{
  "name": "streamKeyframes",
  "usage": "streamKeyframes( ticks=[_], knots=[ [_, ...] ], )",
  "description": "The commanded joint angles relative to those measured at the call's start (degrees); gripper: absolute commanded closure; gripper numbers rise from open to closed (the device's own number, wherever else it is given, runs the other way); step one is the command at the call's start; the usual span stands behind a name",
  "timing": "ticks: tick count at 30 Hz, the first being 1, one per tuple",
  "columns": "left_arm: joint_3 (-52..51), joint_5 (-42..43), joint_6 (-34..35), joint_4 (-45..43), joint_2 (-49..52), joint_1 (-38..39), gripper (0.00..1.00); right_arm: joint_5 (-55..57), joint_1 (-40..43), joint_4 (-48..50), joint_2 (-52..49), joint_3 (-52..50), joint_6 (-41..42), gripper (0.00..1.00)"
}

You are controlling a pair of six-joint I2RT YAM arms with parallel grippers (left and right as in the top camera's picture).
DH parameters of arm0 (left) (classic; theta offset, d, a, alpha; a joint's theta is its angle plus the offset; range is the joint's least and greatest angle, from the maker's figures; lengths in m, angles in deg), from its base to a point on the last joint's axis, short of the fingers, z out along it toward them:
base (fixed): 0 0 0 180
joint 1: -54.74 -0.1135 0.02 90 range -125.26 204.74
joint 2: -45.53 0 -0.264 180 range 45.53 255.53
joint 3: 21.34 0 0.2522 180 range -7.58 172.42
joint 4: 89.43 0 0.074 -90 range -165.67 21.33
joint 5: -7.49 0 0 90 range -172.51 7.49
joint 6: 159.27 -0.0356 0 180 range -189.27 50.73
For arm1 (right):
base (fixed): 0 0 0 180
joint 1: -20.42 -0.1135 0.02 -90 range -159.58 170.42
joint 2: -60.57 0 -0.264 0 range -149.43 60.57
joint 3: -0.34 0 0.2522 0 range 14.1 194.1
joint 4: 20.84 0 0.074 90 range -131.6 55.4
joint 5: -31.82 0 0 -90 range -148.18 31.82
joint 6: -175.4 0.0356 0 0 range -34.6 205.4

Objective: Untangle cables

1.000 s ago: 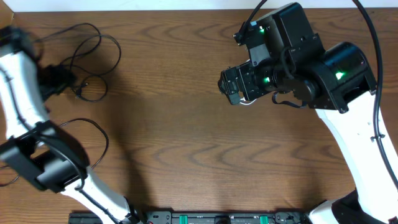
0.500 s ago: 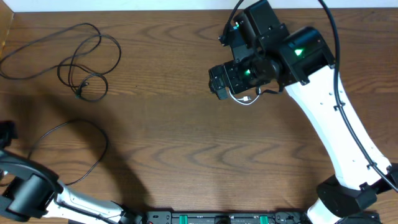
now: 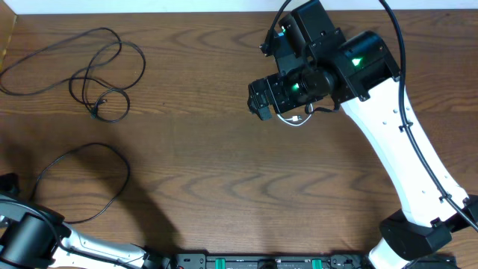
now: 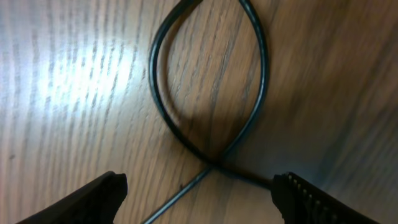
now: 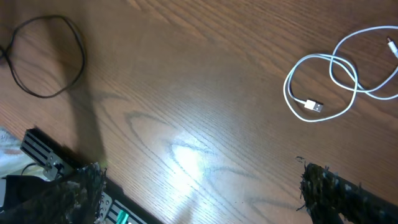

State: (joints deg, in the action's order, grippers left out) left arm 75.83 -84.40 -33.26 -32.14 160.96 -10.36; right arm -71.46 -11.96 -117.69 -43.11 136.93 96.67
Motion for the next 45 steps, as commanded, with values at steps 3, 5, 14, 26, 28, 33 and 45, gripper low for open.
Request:
streamKeyframes(
  ticks=[3,5,14,26,28,33,45],
  knots=[
    [-4.7,-1.1,0.1,-4.4,0.4,0.0,0.21,-0.5,0.0,0.2,-0.1,0.0,-0.6,0.01],
    [-5.9,-1.1,0.1,-5.8,0.4,0.0,0.21,-0.5,0.0,0.2,-0.1,0.0,-0.6,0.01],
    [-6.8,-1.1,0.1,-7.8,2.2,0.0,0.35,-0.6,0.0,0.1,-0.1,0.0,-0.6,0.01],
    [-6.3,3.4,-0.3,-9.9,4.4,0.2,0.92,-0.6,-1.8,0.0,-0.1,0.0,-0.6,0.07],
    [-5.4,9.1,-0.3,-10.7,4.4,0.5,0.92,-0.6,-2.2,0.1,-0.1,0.0,-0.1,0.07],
    [-0.3,21.3,-0.3,-11.5,4.3,3.0,0.93,-0.6,-2.9,0.1,-0.1,0.0,1.2,0.16],
    [12.6,21.6,0.1,-9.8,2.0,9.3,0.93,-0.6,-3.0,-0.5,-0.1,0.0,3.5,0.16]
  ],
)
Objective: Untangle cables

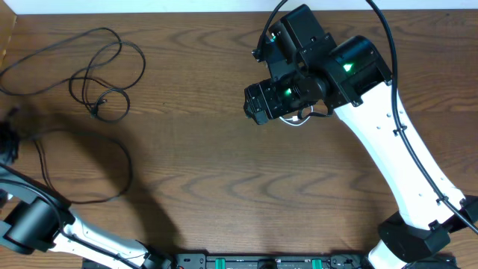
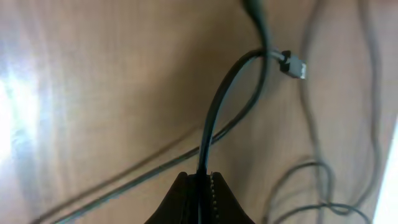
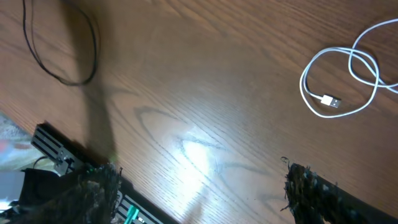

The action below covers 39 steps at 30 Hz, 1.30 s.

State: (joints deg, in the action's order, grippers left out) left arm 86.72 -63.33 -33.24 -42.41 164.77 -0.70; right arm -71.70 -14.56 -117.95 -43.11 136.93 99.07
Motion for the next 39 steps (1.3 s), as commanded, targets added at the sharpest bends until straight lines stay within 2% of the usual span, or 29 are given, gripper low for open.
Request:
streamKeyframes(
  ticks=[1,3,4,5,6,7,10,14,16,20,27,33,39],
  knots=[
    [1.7,0.0,0.0,0.6,-1.8,-0.5,0.92,-0.4,-0.4,-0.3,-0.1,0.0,1.1,0.16],
    [1.7,-4.0,0.1,2.4,-1.8,-0.6,0.89,-0.4,-0.4,-0.2,-0.1,0.0,1.2,0.16],
    [1.7,-8.0,0.0,3.8,-1.8,-0.6,0.58,-0.4,-0.4,-0.3,-0.1,0.0,1.6,0.14],
    [1.7,-10.4,-0.9,4.6,-1.8,-0.6,0.34,-0.4,-0.4,-0.3,-0.1,0.0,1.5,0.14],
    [1.7,-12.3,-2.4,5.4,-1.8,-0.6,0.24,-0.4,-0.4,-0.3,-0.1,0.0,1.5,0.14],
    [1.7,-14.1,-3.9,6.1,-1.8,-0.6,0.21,-0.4,-0.4,-0.3,-0.1,0.0,1.5,0.13],
    [1.7,-18.2,-5.2,8.3,-1.8,-0.6,0.20,-0.4,-0.4,-0.3,-0.1,0.0,1.5,0.13],
    [1.6,-17.9,-5.1,11.6,-1.8,-0.3,0.20,-0.4,-0.4,-0.2,-0.1,0.0,1.5,0.12],
    [1.5,-16.3,-5.7,13.7,-1.7,0.3,0.20,-0.4,-0.4,-0.1,-0.1,0.0,1.5,0.10],
    [0.8,-8.0,-10.8,18.4,-1.7,2.1,0.20,-0.4,-0.4,0.4,-0.1,0.0,1.5,0.08],
    [-4.1,-7.6,-10.8,27.5,-1.7,8.9,0.20,-0.4,-0.4,0.7,-0.1,0.0,1.5,0.05],
    [-9.6,-8.1,-10.7,28.8,-1.7,15.7,0.20,-0.4,-0.4,0.6,-0.1,0.0,1.5,0.05],
    [-15.2,-10.2,-10.8,26.3,-1.7,21.8,0.20,-0.4,-0.4,0.4,-0.1,0.0,1.5,0.05]
  ],
)
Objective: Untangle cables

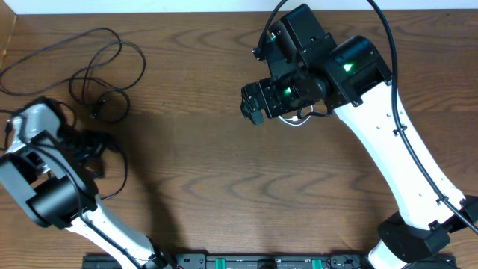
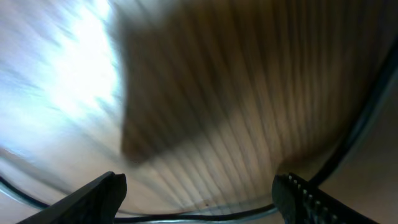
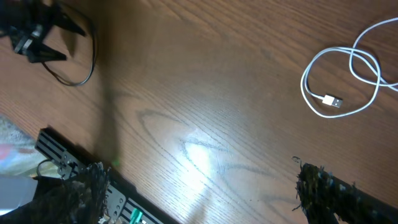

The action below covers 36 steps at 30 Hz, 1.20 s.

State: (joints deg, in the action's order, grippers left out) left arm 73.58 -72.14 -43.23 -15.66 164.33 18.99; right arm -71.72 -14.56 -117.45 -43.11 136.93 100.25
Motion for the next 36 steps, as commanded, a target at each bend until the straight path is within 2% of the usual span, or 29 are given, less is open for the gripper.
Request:
streamKeyframes(
  ticks=[1,9,14,16,20,23,28,31,33,35,36],
  knots=[
    [-2.4,-1.4,-0.8,-0.8,-1.2,2.8,0.20,-0.3,-0.4,-0.2,-0.1,0.0,0.3,0.05],
    [-2.4,0.6,-4.0,-3.1,-1.2,4.7,0.21,-0.3,-0.4,-0.9,-0.1,0.0,0.3,0.06],
    [-2.4,0.5,-3.9,-6.4,-1.2,4.2,0.33,-0.3,-0.4,-1.7,-0.1,0.0,0.3,0.06],
    [-2.4,0.0,-2.7,-7.8,-1.1,3.8,0.36,-0.3,-0.4,-2.1,-0.1,0.0,0.3,0.07],
    [-2.4,-1.1,0.9,-10.8,-1.1,2.5,0.36,-0.3,-0.4,-2.7,-0.1,0.0,0.3,0.07],
    [-2.4,0.9,0.9,-13.1,-1.1,1.4,0.36,-0.3,-0.4,-3.0,-0.1,0.0,0.3,0.07],
    [-2.4,12.0,-5.1,-17.5,-1.1,-0.3,0.36,-0.3,-0.4,-2.9,-0.1,0.0,0.3,0.06],
    [-2.1,13.9,-8.1,-17.2,-1.2,-0.7,0.39,-0.3,-0.4,-2.8,-0.1,0.0,0.3,0.05],
    [-2.1,16.9,-12.7,-16.5,-1.3,-0.7,0.36,-0.3,-0.4,-2.8,-0.1,0.0,0.3,0.05],
    [-2.1,25.4,-21.2,-15.8,-1.5,-0.5,0.34,-0.3,-0.4,-2.8,-0.1,0.0,0.3,0.05],
    [-2.1,27.7,-22.3,-15.3,-1.5,-0.3,0.34,-0.3,-0.4,-2.8,-0.1,0.0,0.3,0.05]
  ],
)
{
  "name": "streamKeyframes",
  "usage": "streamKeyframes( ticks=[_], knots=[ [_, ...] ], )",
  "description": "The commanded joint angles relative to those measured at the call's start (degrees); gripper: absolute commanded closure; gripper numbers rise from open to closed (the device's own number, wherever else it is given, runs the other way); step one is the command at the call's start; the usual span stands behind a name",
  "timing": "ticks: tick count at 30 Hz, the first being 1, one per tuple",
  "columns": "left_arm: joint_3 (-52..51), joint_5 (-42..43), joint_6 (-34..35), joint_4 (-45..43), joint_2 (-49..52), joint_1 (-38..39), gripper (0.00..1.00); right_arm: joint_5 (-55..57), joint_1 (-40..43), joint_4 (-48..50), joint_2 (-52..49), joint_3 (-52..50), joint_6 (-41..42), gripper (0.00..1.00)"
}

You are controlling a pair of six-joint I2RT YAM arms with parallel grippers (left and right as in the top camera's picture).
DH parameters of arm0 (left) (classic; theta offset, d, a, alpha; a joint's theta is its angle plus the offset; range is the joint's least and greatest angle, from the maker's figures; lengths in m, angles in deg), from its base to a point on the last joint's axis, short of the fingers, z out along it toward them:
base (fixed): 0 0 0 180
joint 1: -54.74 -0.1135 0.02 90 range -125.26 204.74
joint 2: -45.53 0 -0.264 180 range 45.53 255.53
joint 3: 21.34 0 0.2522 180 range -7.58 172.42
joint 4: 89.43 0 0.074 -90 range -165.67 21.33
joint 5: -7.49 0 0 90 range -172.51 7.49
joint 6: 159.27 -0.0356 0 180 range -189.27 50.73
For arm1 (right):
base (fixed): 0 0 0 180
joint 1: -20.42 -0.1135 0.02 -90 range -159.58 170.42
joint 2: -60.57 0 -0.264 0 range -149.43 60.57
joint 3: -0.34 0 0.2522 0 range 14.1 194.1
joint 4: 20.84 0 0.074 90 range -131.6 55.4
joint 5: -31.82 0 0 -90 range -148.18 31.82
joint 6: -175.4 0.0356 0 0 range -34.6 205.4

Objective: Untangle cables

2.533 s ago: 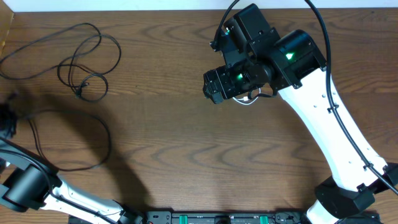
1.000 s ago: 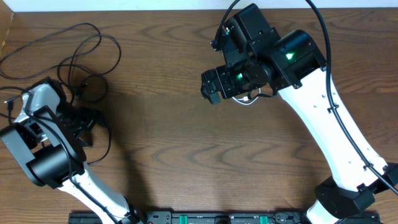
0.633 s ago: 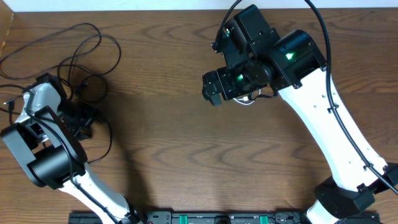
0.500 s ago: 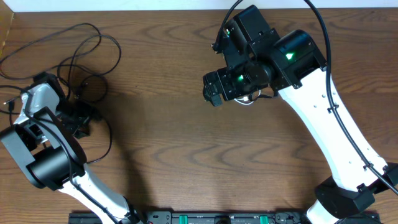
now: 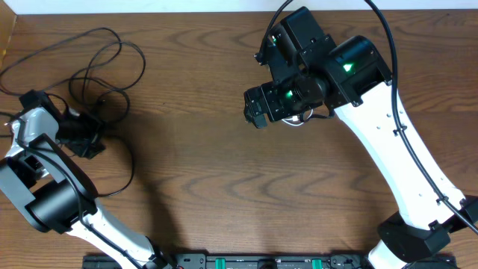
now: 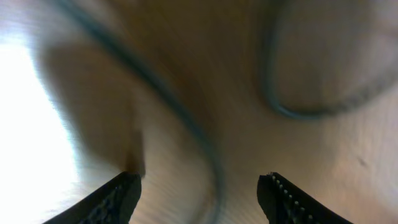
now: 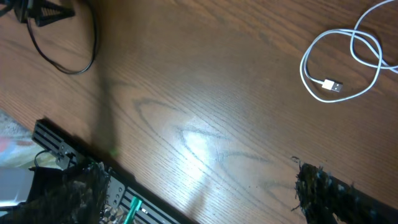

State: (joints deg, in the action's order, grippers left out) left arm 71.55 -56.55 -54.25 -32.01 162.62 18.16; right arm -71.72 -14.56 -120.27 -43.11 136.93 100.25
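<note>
A tangle of black cable (image 5: 97,67) lies at the table's far left. Just below it my left gripper (image 5: 78,134) stands open over the wood, and a blurred stretch of black cable (image 6: 198,132) runs between its spread fingers (image 6: 118,194). From there a loose black loop (image 7: 94,37) curves toward the front edge. A coiled white USB cable (image 7: 334,87) lies apart at the right, largely hidden under my right arm in the overhead view. My right gripper (image 5: 258,112) hangs high above the middle, open and holding nothing.
A black rail (image 7: 62,146) with green parts runs along the front edge of the table. The white wall borders the table's far side (image 5: 187,6). My right arm's white link (image 5: 403,149) spans the right half.
My left gripper has shifted slightly toward the black tangle and stays open. The black loop below it now bulges further right. My right arm has barely moved.
My left gripper first stood open over a black loop near the front left. Then it was shut on that cable at the left edge. Later it was open again beside the tangle with the loop drawn closer, as it is now. The right gripper stayed open, high up.
</note>
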Motion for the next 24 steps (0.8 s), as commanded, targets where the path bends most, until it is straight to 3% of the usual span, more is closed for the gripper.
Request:
streamKeyframes(
  ticks=[1,7,10,14,17,24],
  knots=[
    [0.0,11.8,-10.4,1.6,0.2,0.9,0.34,-0.3,-0.4,0.2,-0.1,0.0,0.3,0.05],
    [-0.2,-12.0,-0.5,8.9,0.2,4.5,0.37,-0.3,-0.4,1.4,-0.1,0.0,0.4,0.05],
    [-0.9,-19.7,1.4,10.6,0.2,7.1,0.37,-0.3,-0.4,1.2,-0.2,0.0,0.3,0.05],
    [-2.5,-23.3,3.3,11.1,0.2,10.2,0.39,-0.3,-0.4,1.1,-0.2,0.0,0.3,0.05],
    [-3.1,-23.3,3.3,10.6,0.2,12.4,0.47,-0.3,-0.4,1.1,-0.2,0.0,0.3,0.05],
    [-3.1,-23.2,3.6,8.4,0.2,14.9,0.78,-0.3,-0.4,0.4,-0.2,0.0,0.3,0.05]
  ],
)
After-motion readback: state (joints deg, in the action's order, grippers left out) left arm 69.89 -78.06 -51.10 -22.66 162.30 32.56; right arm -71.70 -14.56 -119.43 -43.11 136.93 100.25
